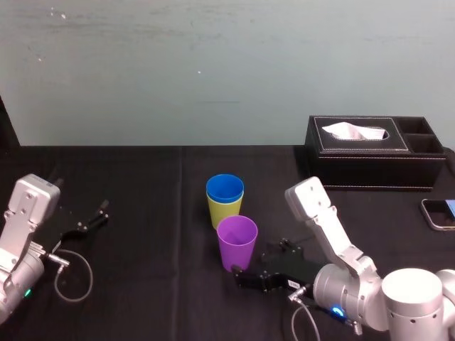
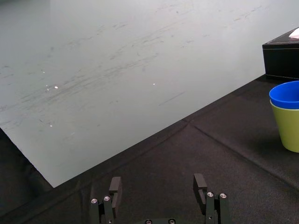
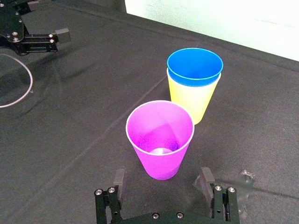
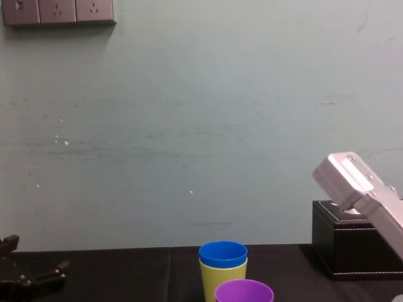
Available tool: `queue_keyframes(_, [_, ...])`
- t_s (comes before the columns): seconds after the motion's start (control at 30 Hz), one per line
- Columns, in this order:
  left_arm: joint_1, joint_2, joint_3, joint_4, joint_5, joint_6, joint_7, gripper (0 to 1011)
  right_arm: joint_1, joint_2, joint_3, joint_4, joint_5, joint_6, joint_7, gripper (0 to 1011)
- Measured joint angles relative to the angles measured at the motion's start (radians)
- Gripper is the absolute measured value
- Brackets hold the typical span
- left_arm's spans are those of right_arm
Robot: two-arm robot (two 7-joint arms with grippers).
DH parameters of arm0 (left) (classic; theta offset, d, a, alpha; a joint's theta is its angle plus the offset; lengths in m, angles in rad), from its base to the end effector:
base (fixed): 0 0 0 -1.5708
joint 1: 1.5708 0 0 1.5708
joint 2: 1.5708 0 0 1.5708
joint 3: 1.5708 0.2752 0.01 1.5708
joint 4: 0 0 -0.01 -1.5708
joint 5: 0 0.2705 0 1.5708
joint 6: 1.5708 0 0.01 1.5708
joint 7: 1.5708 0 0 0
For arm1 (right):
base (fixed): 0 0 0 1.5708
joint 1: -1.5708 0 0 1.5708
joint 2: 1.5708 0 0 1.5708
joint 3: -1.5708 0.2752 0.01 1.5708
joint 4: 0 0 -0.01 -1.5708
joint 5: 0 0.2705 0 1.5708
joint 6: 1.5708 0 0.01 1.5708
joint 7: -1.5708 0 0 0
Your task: Stack the three plastic cups sequentially using one hand.
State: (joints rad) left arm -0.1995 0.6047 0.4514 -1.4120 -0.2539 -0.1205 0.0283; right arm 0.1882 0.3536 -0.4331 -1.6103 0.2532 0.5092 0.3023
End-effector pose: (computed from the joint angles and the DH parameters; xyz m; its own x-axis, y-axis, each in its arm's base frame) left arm 0.3195 0.0844 -0.2830 0.2923 0.8803 0.3738 -0.9553 0.2873 0.0703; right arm 0.3146 0.0185 -0.2496 0.6310 -0.7757 0.0111 0.6960 0.5598 -0.4497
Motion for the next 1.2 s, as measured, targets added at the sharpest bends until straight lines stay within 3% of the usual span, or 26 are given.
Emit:
queue_keyframes(0.53, [0.0, 0.0, 0.0, 0.0, 0.0, 0.0, 0.0, 1000, 0.031, -0.044, -0.02, 0.052, -0.076, -0.033, 0.004, 1002])
queue_keyframes(1.2, [0.0, 0.0, 0.0, 0.0, 0.0, 0.0, 0.0, 1000, 0.046, -0.09, -0.009, 0.106, -0.119, -0.056, 0.02, 1002])
